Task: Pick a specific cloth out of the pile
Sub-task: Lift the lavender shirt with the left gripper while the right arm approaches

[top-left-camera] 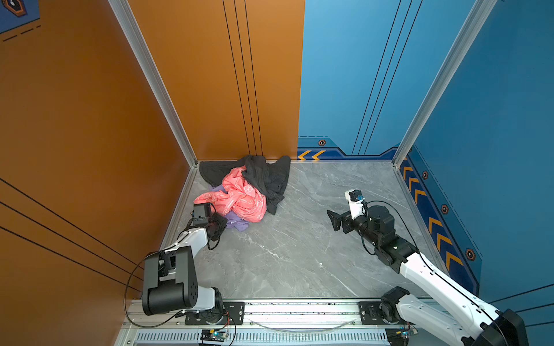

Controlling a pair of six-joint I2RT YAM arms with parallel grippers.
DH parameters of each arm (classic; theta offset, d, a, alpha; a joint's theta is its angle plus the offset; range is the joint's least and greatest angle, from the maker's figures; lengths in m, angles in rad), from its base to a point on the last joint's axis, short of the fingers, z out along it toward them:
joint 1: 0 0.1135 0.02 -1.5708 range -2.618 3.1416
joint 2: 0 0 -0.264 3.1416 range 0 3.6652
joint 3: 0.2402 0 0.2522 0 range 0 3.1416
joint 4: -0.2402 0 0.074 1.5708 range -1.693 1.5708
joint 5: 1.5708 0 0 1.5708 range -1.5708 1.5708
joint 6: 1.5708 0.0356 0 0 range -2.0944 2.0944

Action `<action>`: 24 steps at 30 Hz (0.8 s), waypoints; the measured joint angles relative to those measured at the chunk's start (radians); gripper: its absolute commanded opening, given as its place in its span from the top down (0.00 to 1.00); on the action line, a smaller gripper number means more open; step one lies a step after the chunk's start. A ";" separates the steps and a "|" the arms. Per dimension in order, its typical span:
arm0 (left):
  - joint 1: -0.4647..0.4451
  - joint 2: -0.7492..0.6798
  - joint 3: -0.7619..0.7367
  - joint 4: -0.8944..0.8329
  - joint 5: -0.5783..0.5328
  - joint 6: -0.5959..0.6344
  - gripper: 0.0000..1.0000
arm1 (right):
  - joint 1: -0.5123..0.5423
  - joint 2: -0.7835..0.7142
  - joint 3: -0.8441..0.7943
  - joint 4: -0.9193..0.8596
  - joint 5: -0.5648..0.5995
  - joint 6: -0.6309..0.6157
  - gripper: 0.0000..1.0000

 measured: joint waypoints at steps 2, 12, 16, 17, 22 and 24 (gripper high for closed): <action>-0.001 -0.036 0.009 -0.001 0.001 0.000 1.00 | 0.008 0.003 0.006 -0.008 0.000 -0.003 0.00; -0.044 -0.202 0.125 -0.073 -0.002 0.000 1.00 | 0.040 0.020 0.056 -0.028 0.000 -0.027 0.00; -0.063 -0.241 0.184 -0.119 -0.008 0.001 1.00 | 0.052 0.022 0.063 -0.030 0.000 -0.032 0.00; -0.067 -0.247 0.201 -0.129 -0.008 0.002 1.00 | 0.056 0.023 0.064 -0.030 0.000 -0.033 0.00; -0.086 -0.254 0.302 -0.175 -0.010 0.010 1.00 | 0.066 0.032 0.079 -0.037 0.000 -0.033 0.00; -0.093 -0.254 0.350 -0.200 -0.012 0.022 1.00 | 0.070 0.036 0.086 -0.039 0.000 -0.033 0.00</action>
